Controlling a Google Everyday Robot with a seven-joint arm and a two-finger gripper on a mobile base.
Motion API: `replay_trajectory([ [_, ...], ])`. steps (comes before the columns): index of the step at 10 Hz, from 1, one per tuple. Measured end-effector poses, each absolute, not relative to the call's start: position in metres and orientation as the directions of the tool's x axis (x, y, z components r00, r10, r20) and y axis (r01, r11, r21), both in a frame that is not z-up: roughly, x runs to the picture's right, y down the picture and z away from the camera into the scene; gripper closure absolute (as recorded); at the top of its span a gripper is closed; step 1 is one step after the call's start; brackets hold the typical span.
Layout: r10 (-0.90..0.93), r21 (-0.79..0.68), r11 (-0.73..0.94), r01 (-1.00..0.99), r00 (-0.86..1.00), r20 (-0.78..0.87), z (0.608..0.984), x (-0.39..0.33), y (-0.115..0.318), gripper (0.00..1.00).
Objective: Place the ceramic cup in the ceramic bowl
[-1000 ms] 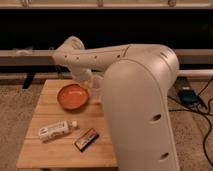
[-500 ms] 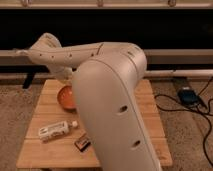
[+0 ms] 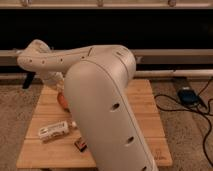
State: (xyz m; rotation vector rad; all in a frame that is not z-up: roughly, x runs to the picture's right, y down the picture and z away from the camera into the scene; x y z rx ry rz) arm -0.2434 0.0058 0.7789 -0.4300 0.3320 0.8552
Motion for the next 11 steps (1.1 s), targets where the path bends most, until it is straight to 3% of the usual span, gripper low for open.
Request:
replay_trajectory([
  [2,0.635,-0.238,0.576,-0.782,0.612,-0.472,0.793,-0.24,0.023,0.25],
  [3,0.632,-0.24,0.573,-0.783,0.609,-0.479,0.798,-0.239,0.027,0.21],
  [7,0.64,-0.225,0.569,-0.791,0.598,-0.483,0.796,-0.228,0.023,0.2],
  [11,0.681,-0.187,0.567,-0.802,0.584,-0.441,0.748,-0.204,-0.022,0.2],
])
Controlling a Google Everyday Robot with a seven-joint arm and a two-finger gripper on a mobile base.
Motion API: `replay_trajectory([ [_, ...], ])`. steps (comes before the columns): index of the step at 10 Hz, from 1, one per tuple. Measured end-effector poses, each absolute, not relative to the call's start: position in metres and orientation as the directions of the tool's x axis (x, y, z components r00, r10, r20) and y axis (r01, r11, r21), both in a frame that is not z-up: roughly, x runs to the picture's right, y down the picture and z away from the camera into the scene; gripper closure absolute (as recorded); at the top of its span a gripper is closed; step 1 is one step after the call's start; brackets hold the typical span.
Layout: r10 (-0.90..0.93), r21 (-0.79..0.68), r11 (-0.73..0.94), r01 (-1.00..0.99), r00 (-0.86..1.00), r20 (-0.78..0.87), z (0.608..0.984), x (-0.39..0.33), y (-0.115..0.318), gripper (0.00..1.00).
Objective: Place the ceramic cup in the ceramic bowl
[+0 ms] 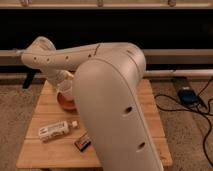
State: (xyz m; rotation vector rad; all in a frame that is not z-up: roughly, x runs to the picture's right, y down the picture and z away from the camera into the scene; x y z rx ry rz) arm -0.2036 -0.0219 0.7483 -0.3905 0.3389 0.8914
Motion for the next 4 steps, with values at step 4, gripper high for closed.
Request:
replay_trajectory([
  [4,0.687,-0.185,0.563,-0.805,0.581,-0.437,0.7433,-0.1991,-0.0256,0.2],
])
